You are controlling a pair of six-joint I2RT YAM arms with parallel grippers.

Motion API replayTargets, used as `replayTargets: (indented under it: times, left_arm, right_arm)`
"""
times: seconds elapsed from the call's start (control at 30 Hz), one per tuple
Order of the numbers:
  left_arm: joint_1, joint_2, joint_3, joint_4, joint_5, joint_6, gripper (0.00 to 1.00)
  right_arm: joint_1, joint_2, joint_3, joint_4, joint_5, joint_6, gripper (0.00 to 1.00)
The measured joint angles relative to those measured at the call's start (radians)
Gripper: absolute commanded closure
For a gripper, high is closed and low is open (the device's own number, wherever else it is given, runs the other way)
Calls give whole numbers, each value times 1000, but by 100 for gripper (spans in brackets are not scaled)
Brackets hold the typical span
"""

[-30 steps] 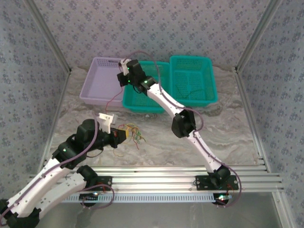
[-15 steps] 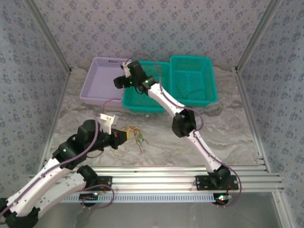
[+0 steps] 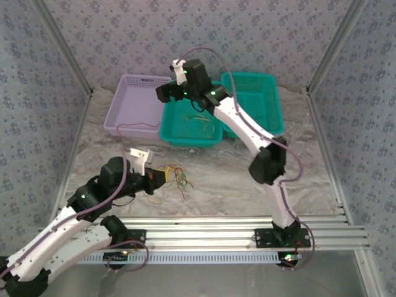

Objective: Untangle the cables

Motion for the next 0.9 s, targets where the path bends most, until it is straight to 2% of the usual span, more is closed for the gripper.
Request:
replayTargets:
  times: [0.3,0.47,0.6,0.7,0.83,0.9]
  left_arm:
    - [0,20,65,-18,-114,-62,100]
    - [0,41,80,-16,-174,-100,100]
    - [0,61,80,-5,-200,-138,100]
    - [-2,82,76,36,-208,-179,100]
    - [-33,112,62,104,-227,-224,100]
    - [-51,121,54,121,-246,-242,100]
  right_arm:
    - [1,-644,-748,144,-74,2,1]
    - [45,-911,-1097,217,-132,31,2]
    - [127,-988,-1300,270,-158,55,9]
    - [165,-988,-1398,317,-162,89,20]
    - [195,-971,-1469,410,-164,138,27]
    - [208,-950,-1484,464,-165,158,35]
